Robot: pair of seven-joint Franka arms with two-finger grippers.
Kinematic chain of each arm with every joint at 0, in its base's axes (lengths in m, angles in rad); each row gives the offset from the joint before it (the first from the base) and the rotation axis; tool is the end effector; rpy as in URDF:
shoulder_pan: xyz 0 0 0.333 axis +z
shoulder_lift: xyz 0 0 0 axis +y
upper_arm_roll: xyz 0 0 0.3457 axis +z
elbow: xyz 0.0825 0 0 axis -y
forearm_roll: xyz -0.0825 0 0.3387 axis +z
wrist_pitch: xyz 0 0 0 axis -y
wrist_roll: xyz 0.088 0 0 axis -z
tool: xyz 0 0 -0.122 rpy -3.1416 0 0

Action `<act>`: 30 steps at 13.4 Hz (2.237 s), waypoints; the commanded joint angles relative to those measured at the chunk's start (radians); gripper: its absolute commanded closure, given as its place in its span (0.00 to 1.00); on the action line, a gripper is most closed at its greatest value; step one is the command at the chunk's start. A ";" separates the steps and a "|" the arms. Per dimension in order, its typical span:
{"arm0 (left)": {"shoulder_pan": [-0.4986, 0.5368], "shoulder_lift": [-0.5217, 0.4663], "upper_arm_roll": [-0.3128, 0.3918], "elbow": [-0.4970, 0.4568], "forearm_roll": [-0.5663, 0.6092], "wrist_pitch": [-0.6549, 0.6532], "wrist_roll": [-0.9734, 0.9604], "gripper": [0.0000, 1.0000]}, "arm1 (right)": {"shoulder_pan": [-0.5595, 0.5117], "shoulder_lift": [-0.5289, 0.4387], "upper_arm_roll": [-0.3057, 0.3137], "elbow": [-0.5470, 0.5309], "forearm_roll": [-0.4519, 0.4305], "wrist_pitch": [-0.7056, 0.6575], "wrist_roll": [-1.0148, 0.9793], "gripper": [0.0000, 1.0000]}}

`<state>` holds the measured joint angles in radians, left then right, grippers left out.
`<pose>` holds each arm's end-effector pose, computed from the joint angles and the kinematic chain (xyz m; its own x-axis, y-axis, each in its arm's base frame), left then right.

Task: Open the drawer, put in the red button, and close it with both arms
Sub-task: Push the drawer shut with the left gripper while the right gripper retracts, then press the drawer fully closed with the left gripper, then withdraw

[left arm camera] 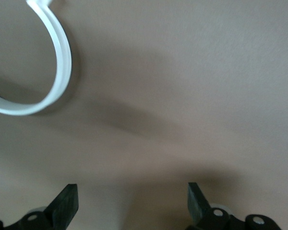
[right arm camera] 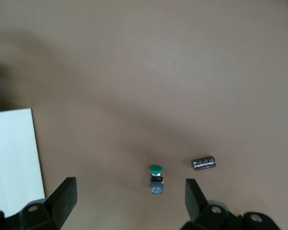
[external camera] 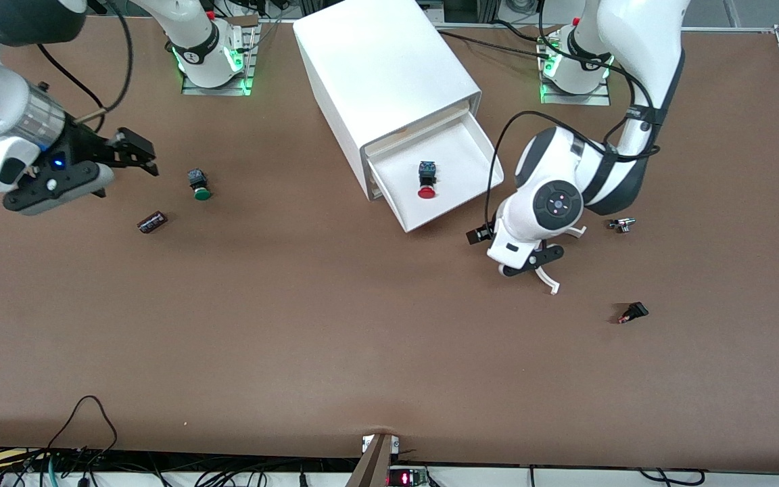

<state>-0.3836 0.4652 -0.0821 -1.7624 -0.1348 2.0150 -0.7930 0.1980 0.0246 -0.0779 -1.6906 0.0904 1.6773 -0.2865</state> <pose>0.5413 -0.2773 0.3274 0.8874 0.3858 -0.2525 0.3855 -0.9212 -0.0527 0.5164 0.0730 0.5847 0.9226 0.3856 -0.0120 0.3828 -0.9190 -0.0947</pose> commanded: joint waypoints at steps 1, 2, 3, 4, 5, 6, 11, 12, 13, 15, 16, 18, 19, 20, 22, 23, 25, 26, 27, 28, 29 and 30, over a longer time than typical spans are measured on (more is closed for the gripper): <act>-0.009 -0.056 -0.047 -0.090 -0.019 0.062 -0.081 0.00 | -0.048 -0.096 0.021 -0.164 0.002 0.097 -0.077 0.00; -0.006 -0.054 -0.065 -0.092 -0.028 0.060 -0.093 0.00 | -0.049 -0.103 0.020 -0.176 0.000 0.102 -0.089 0.00; -0.005 -0.056 -0.082 -0.101 -0.052 0.060 -0.095 0.00 | -0.048 -0.098 0.018 -0.169 -0.004 0.101 -0.091 0.00; -0.004 -0.056 -0.090 -0.104 -0.072 0.057 -0.095 0.00 | -0.048 -0.095 0.018 -0.161 -0.009 0.101 -0.089 0.00; -0.004 -0.063 -0.102 -0.112 -0.086 0.053 -0.097 0.00 | -0.046 -0.091 0.020 -0.158 -0.018 0.102 -0.079 0.00; -0.004 -0.074 -0.114 -0.121 -0.098 0.053 -0.101 0.00 | -0.045 -0.078 0.021 -0.153 -0.023 0.105 -0.073 0.00; -0.003 -0.120 -0.179 -0.190 -0.155 0.030 -0.103 0.00 | -0.046 -0.064 0.020 -0.117 -0.046 0.099 -0.079 0.00; -0.004 -0.120 -0.198 -0.192 -0.170 0.022 -0.104 0.00 | -0.048 -0.063 0.020 -0.109 -0.054 0.098 -0.080 0.00; -0.003 -0.122 -0.214 -0.195 -0.178 0.019 -0.116 0.00 | -0.048 -0.063 0.020 -0.107 -0.063 0.096 -0.080 0.00; -0.004 -0.120 -0.244 -0.198 -0.180 0.018 -0.143 0.00 | -0.049 -0.063 0.018 -0.101 -0.067 0.096 -0.080 0.00; -0.004 -0.117 -0.258 -0.198 -0.180 0.019 -0.153 0.00 | -0.049 -0.057 0.018 -0.094 -0.069 0.094 -0.080 0.00; -0.008 -0.114 -0.278 -0.198 -0.195 0.019 -0.160 0.00 | -0.052 -0.049 0.017 -0.087 -0.075 0.093 -0.080 0.00; -0.012 -0.114 -0.283 -0.204 -0.197 0.019 -0.161 0.00 | -0.054 -0.049 0.017 -0.086 -0.083 0.093 -0.080 0.00; -0.014 -0.114 -0.283 -0.207 -0.206 0.019 -0.164 0.00 | -0.055 -0.051 0.017 -0.083 -0.086 0.094 -0.080 0.00; -0.014 -0.111 -0.304 -0.209 -0.215 0.019 -0.166 0.00 | -0.055 -0.049 0.017 -0.067 -0.092 0.093 -0.079 0.00; -0.015 -0.109 -0.306 -0.210 -0.215 0.019 -0.167 0.00 | -0.055 -0.048 0.017 -0.067 -0.092 0.093 -0.073 0.00; -0.009 -0.105 -0.304 -0.201 -0.212 0.017 -0.163 0.00 | -0.058 -0.041 0.017 -0.060 -0.086 0.094 -0.062 0.00; 0.006 -0.106 -0.298 -0.195 -0.200 0.017 -0.150 0.00 | -0.060 -0.041 0.017 -0.058 -0.086 0.093 -0.059 0.00; 0.038 -0.108 -0.294 -0.172 -0.189 0.014 -0.143 0.00 | -0.060 -0.041 0.017 -0.058 -0.087 0.091 -0.040 0.00; 0.079 -0.106 -0.297 -0.143 -0.140 -0.002 -0.124 0.00 | -0.060 -0.041 0.017 -0.058 -0.087 0.091 -0.010 0.00; 0.113 -0.105 -0.301 -0.103 -0.085 -0.028 -0.106 0.00 | -0.060 -0.041 0.017 -0.060 -0.087 0.085 0.009 0.00; 0.130 -0.102 -0.298 -0.063 -0.050 -0.051 -0.091 0.00 | -0.060 -0.041 0.017 -0.058 -0.087 0.075 0.015 0.00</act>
<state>-0.3167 0.3804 -0.3690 -1.8943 -0.2479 2.0306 -0.9257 0.1486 -0.0309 -0.0708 -1.7769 0.0107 1.7770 -0.3061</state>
